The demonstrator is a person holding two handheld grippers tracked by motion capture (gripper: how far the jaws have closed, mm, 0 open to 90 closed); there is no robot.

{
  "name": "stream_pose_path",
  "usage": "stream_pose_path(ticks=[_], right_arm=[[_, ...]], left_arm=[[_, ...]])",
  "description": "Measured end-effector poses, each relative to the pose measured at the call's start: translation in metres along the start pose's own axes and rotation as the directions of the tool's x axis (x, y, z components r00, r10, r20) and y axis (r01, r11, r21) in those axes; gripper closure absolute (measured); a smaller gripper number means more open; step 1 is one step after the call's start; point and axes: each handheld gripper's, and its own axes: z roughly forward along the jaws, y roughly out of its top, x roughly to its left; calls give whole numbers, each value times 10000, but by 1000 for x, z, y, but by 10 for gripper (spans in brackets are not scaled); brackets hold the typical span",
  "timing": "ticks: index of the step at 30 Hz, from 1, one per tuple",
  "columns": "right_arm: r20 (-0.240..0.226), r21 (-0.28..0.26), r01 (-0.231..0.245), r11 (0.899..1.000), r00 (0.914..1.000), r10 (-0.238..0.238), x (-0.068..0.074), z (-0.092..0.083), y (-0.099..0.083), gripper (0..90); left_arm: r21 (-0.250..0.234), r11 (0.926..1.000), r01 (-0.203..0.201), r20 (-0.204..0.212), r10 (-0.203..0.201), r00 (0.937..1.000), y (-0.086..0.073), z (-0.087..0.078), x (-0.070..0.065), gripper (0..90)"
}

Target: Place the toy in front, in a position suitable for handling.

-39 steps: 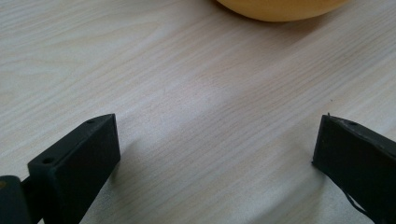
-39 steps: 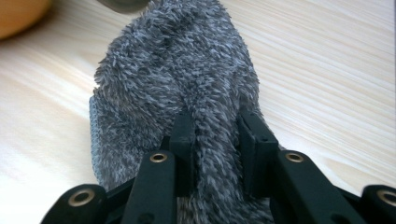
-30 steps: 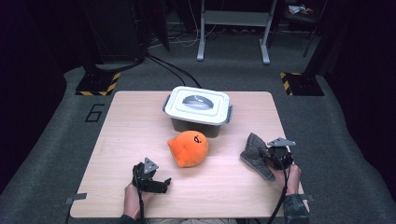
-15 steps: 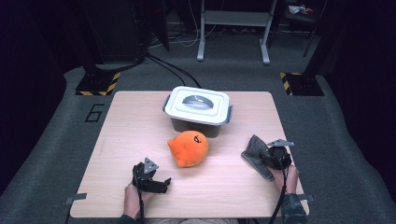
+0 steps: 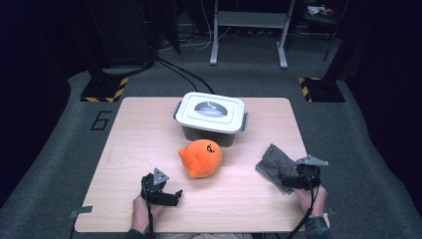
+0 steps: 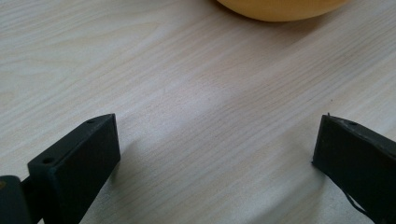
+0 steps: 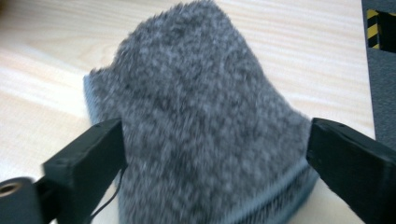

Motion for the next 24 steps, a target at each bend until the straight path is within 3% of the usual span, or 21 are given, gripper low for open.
stream_pose_path(ticks=[11, 15, 18, 24], right_arm=[[-69, -2, -89, 10000, 9999, 89, 3, -12, -33, 0], [-7, 76, 135, 9999, 9999, -135, 4, -10, -43, 0], [-23, 147, 331, 9993, 9995, -330, 4, -9, -47, 0], [-23, 236, 430, 9988, 9991, -429, 4, -7, -47, 0]], left_arm=[[-52, 9999, 138, -45, -138, 9999, 0, 0, 0, 3], [-274, 9988, 405, 19, -405, 9992, 1, -2, -1, 10], [-544, 9977, 409, 139, -402, 9991, 8, -6, -4, 15], [-980, 9950, 194, 393, -156, 9991, 41, -17, -13, 31]])
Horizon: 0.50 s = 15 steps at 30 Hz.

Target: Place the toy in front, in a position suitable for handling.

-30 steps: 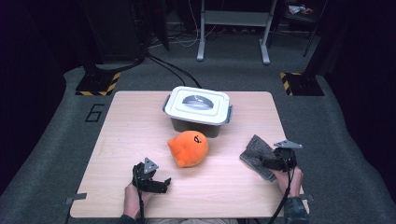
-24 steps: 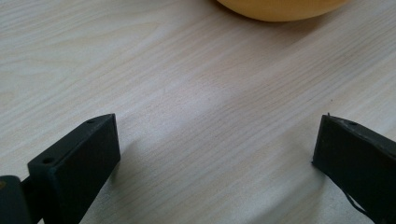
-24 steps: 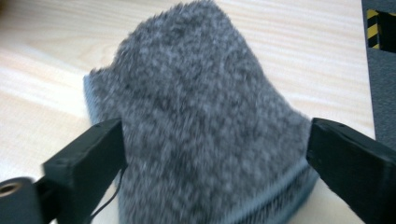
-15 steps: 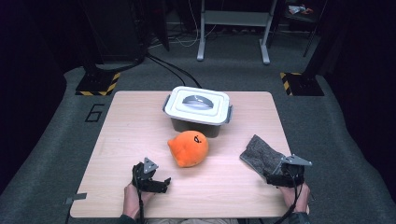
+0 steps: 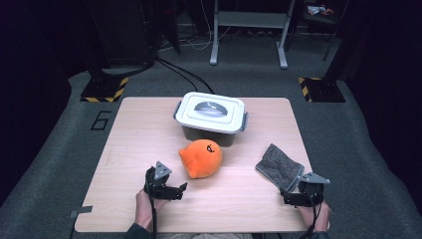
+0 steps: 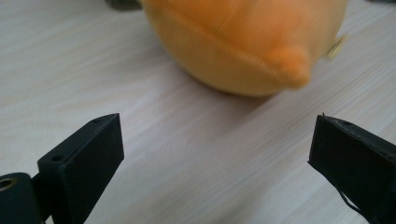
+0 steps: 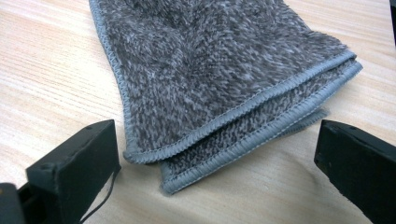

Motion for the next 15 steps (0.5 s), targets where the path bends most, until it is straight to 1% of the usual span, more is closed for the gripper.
stream_pose_path(ticks=[2, 3, 4, 5, 6, 7, 8, 11, 12, 13, 14, 15], right_arm=[[49, 76, 95, 9999, 9999, -96, 0, 1, 0, 0], [105, 143, 54, 9999, 9999, -56, 1, 1, 0, 0], [102, 121, 111, 9999, 9999, -112, 1, 2, 0, 0], [103, 124, 93, 9999, 9999, -95, 1, 2, 0, 0], [106, 123, 42, 9999, 9999, -43, 0, 2, 0, 0], [106, 123, 42, 9999, 9999, -43, 0, 2, 0, 0], [94, 116, 42, 9999, 9999, -43, 0, 2, 0, 0], [103, 112, 27, 9999, 9999, -28, 1, 1, 0, 4], [125, 67, 8, 10000, 9999, -9, 0, 2, 0, 7], [110, 75, 23, 10000, 9999, -24, 0, 2, 0, 8], [112, 84, -32, 10000, 9999, 32, 0, 2, 0, 8], [112, 84, -32, 10000, 9999, 32, 0, 2, 0, 8]], left_arm=[[-49, 9998, -180, 31, 180, 9998, 9, 0, -3, 38], [-29, 9996, -273, 3, 273, 9996, 13, 1, -4, 41], [-33, 9995, -299, 82, 299, 9995, 18, 1, -6, 41], [-59, 9993, -359, 100, 359, 9993, 21, 2, -6, 42], [-113, 9989, -447, 96, 448, 9989, 28, 2, -8, 48], [-113, 9989, -447, 96, 448, 9989, 28, 2, -8, 50], [-145, 9988, -462, 111, 464, 9989, 33, 3, -9, 55], [-148, 9984, -548, 92, 550, 9984, 38, 5, -10, 65], [-203, 9985, -506, 40, 507, 9987, 43, 7, -11, 67], [-203, 9985, -506, 40, 507, 9987, 43, 7, -11, 72], [-226, 9978, -617, -49, 616, 9981, 48, 8, -13, 78], [-226, 9978, -617, -49, 616, 9981, 48, 8, -13, 78]])
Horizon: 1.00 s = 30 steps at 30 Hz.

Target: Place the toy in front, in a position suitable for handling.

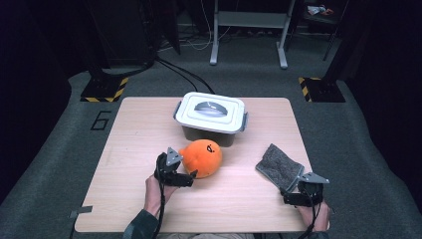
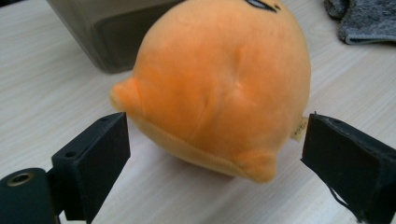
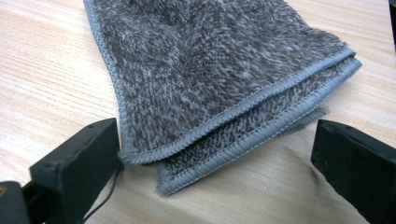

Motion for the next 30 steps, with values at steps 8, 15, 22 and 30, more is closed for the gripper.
stream_pose_path(ticks=[8, 15, 22, 30], right_arm=[[-20, 11, -69, 10000, 10000, 69, 0, 0, 0, 9], [-103, 40, -96, 9999, 9999, 96, -2, 1, 0, 11], [-168, 44, -125, 9999, 9998, 125, -2, 1, 0, 12], [-168, 90, -196, 9998, 9997, 197, -2, 1, 0, 16]], left_arm=[[120, 9995, -275, 79, 274, 9996, 18, 9, -5, 103], [725, 9971, -225, -200, 240, 9995, 14, 29, -6, 198], [700, 9958, -598, -247, 616, 9978, 6, 36, -11, 483], [109, 9968, -786, -82, 787, 9969, 6, 32, -10, 705]])
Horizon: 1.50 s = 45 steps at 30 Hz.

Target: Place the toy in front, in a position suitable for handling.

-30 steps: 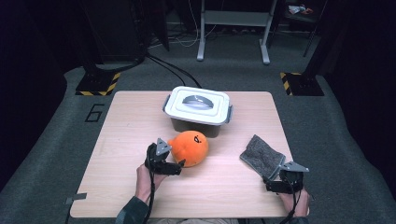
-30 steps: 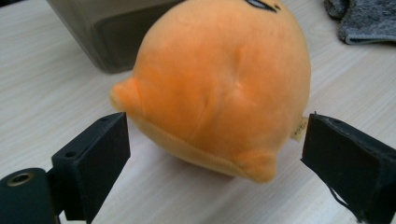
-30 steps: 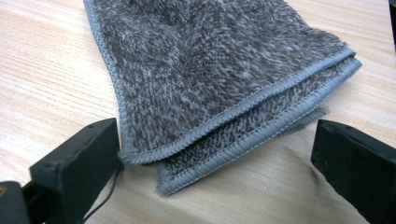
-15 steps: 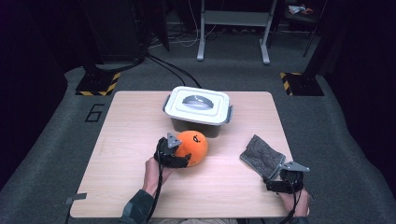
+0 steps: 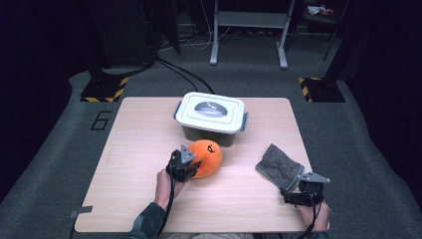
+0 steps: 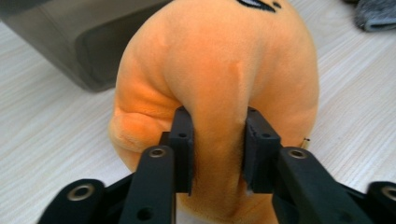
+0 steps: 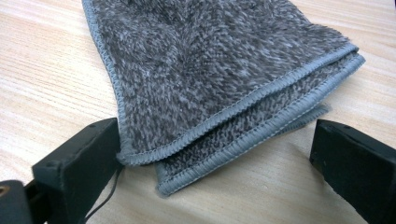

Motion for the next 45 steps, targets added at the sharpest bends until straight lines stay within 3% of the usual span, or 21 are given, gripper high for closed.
stream_pose_path(ticks=[3, 7, 16, 23, 31, 32, 35, 37, 39, 43, 45], right_arm=[[-18, -2, -7, 10000, 10000, 7, 0, 0, 0, 18], [37, -62, -122, 9999, 9999, 122, 1, 0, 0, 21], [38, -78, -74, 9999, 10000, 74, 0, 0, 0, 22], [32, -70, -48, 10000, 10000, 48, 0, 0, 0, 22], [30, -62, -93, 9999, 10000, 93, 0, 0, 0, 22], [30, -62, -93, 9999, 10000, 93, 0, 0, 0, 22], [49, -83, -78, 9999, 10000, 79, 0, 0, 0, 22], [47, -82, -79, 9999, 10000, 80, 0, 0, 0, 22], [48, -81, -76, 9999, 10000, 76, 0, 0, 0, 22], [49, -81, -80, 9999, 10000, 80, 0, 0, 0, 22], [52, -84, -86, 9999, 9999, 87, 0, 0, 0, 22]], left_arm=[[-232, 9997, 38, 157, -35, 9999, 0, -3, 1, 733], [-392, 9989, -246, 223, 254, 9994, 3, -7, -2, 744], [-820, 9955, -478, 1055, 564, 9928, 14, -11, -8, 743], [-818, 9923, -935, 1682, 1062, 9800, 22, -4, -19, 740], [-863, 9844, -1531, 2553, 1704, 9517, 30, 0, -29, 727], [-863, 9844, -1531, 2553, 1704, 9517, 30, 0, -29, 723], [-854, 9833, -1610, 2838, 1789, 9421, 32, 1, -30, 720], [-878, 9803, -1768, 2801, 1947, 9400, 33, 1, -31, 717], [-816, 9788, -1877, 2985, 2037, 9324, 33, 3, -30, 710], [-585, 9845, -1652, 3277, 1752, 9284, 31, 12, -28, 671], [-454, 9857, -1626, 3226, 1685, 9314, 31, 14, -26, 599]])
